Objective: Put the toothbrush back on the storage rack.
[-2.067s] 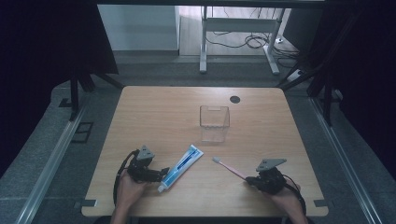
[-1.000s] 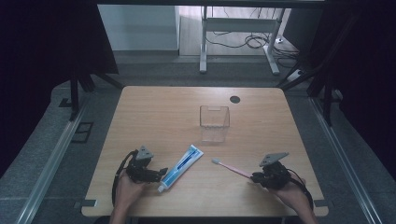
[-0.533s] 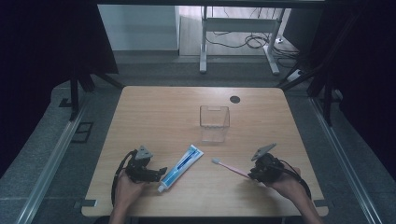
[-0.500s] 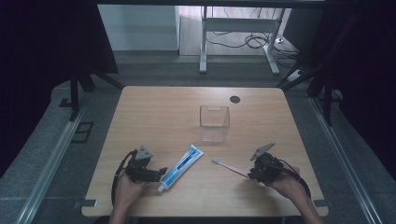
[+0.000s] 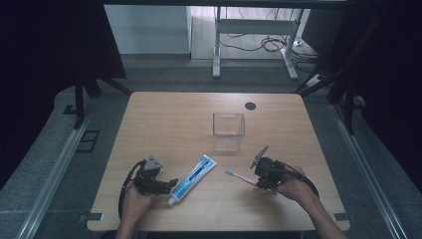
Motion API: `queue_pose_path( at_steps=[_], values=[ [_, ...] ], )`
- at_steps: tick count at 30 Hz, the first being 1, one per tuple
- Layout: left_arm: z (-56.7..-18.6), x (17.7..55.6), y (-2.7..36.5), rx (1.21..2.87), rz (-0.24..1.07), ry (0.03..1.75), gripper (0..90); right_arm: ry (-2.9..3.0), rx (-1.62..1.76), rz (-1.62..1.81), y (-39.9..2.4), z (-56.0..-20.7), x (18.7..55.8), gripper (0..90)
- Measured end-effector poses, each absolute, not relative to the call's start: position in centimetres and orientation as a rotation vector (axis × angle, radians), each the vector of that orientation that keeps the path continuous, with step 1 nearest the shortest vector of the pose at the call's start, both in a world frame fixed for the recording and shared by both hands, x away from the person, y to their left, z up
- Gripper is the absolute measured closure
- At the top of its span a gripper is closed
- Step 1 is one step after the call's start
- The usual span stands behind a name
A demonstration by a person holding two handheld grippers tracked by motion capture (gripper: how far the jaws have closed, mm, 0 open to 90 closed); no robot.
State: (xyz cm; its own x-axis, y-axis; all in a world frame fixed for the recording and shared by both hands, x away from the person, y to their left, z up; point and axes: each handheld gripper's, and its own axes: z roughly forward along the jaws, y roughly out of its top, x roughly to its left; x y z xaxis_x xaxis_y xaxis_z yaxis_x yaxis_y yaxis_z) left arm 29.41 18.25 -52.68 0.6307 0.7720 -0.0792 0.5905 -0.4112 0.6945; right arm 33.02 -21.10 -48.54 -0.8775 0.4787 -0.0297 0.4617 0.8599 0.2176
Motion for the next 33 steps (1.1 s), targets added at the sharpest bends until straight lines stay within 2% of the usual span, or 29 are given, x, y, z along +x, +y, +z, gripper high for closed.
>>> queue_pose_path(
  at_steps=[14,33],
  values=[
    [-52.8,29.4,18.1,2.153,0.322,1.063,13.4,2.994,0.694,0.158,-19.1,-49.8,34.3,76.5],
    [-52.8,29.4,18.1,2.16,0.323,1.061,13.4,2.981,0.797,0.316,-20.2,-48.6,34.5,79.0]
  ],
)
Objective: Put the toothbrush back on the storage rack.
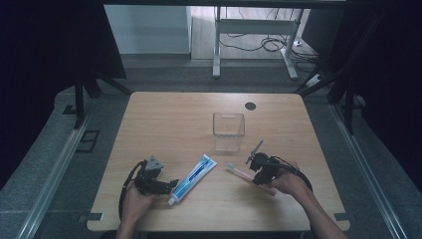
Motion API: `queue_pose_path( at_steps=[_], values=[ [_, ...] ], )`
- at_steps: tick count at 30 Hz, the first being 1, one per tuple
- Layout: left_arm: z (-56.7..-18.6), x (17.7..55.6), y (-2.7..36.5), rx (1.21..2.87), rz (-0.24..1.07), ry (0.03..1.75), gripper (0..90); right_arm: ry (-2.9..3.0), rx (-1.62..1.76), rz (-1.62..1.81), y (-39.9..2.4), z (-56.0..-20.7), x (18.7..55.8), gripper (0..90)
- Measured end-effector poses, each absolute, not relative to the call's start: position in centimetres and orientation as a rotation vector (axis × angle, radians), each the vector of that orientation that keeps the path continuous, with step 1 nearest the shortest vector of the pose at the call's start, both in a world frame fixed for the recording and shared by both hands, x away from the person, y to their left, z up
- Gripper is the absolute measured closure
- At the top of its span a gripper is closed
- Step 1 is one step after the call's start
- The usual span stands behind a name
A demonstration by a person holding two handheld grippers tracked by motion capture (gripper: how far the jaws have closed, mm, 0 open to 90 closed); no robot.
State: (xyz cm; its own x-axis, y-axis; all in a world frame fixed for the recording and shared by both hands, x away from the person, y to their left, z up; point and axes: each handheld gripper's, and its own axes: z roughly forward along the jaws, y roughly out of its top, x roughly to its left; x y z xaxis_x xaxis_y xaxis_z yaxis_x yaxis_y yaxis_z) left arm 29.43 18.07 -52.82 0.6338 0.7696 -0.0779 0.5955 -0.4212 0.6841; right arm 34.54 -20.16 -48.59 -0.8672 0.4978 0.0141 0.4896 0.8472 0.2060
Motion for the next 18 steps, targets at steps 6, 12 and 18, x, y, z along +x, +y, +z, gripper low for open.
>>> queue_pose_path(
  at_steps=[6,12,18],
  values=[
    [-52.8,29.4,18.0,2.161,0.331,1.061,13.3,2.959,0.829,0.37,-20.6,-47.7,34.2,79.0],
    [-52.8,29.4,18.0,2.162,0.334,1.058,13.3,2.945,0.86,0.428,-21.1,-47.0,34.0,79.0],
    [-52.8,29.4,18.1,2.16,0.333,1.06,13.3,2.92,0.878,0.499,-21.6,-46.2,33.8,79.0]
  ],
)
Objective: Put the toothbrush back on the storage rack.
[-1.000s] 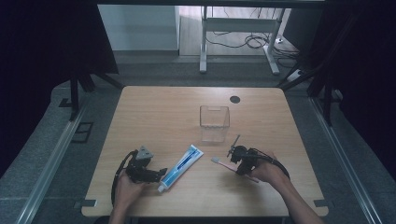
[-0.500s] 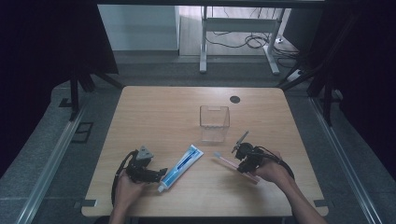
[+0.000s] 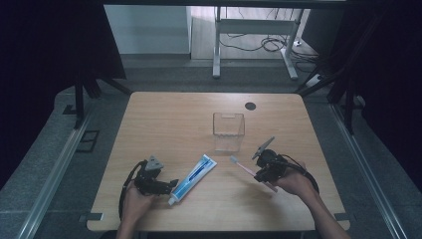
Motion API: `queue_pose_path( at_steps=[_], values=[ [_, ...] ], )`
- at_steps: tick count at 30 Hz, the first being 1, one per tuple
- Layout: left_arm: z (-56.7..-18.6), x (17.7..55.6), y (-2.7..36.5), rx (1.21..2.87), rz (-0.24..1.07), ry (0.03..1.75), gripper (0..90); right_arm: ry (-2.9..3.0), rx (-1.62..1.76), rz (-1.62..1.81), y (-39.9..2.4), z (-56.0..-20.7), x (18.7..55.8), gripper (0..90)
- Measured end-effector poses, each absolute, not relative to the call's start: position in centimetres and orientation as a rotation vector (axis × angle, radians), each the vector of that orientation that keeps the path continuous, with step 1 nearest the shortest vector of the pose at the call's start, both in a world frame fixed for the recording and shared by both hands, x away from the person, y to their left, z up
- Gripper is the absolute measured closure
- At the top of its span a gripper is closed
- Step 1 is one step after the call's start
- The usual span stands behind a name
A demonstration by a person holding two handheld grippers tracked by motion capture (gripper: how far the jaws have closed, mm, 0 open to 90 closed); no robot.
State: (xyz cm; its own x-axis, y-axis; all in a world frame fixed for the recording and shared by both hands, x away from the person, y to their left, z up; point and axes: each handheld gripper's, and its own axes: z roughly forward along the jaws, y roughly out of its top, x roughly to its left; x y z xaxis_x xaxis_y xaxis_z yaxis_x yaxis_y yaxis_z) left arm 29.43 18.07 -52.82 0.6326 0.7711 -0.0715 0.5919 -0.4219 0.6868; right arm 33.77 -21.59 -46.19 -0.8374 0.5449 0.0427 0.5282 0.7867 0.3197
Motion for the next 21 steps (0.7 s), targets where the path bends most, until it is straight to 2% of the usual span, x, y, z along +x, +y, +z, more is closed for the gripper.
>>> queue_pose_path(
  at_steps=[21],
  values=[
    [-52.9,29.5,18.3,2.15,0.372,1.077,13.2,2.82,0.907,0.697,-22.5,-42.7,34.0,79.1]
  ],
)
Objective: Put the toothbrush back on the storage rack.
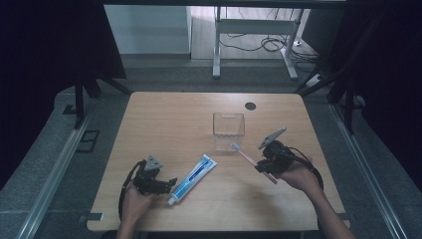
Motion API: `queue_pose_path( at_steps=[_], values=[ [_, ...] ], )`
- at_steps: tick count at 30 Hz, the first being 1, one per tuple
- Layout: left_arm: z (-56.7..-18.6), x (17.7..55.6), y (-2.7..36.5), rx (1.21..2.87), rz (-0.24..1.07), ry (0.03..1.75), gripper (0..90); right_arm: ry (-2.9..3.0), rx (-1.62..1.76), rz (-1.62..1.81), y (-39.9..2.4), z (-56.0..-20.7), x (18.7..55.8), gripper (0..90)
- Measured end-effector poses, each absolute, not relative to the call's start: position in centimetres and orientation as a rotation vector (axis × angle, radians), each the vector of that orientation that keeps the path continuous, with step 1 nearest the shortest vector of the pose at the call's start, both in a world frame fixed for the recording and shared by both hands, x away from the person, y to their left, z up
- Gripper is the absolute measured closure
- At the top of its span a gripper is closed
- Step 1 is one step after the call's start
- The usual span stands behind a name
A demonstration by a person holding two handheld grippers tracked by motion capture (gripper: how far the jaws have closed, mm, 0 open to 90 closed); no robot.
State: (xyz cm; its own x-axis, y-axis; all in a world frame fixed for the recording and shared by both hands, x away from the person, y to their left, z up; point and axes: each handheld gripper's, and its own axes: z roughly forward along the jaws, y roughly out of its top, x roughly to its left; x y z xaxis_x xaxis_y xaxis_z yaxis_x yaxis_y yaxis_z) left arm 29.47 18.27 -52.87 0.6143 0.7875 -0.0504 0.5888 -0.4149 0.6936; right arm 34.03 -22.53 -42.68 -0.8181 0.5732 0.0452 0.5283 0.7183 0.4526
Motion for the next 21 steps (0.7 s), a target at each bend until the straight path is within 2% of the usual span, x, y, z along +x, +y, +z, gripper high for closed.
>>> queue_pose_path(
  at_steps=[9,21],
  values=[
    [-52.9,29.4,18.2,2.147,0.373,1.078,13.2,2.735,0.943,0.79,-22.7,-41.0,35.2,79.0],
    [-52.8,29.4,18.2,2.155,0.369,1.065,13.2,2.672,1.001,0.875,-21.6,-40.5,36.9,79.0]
  ],
)
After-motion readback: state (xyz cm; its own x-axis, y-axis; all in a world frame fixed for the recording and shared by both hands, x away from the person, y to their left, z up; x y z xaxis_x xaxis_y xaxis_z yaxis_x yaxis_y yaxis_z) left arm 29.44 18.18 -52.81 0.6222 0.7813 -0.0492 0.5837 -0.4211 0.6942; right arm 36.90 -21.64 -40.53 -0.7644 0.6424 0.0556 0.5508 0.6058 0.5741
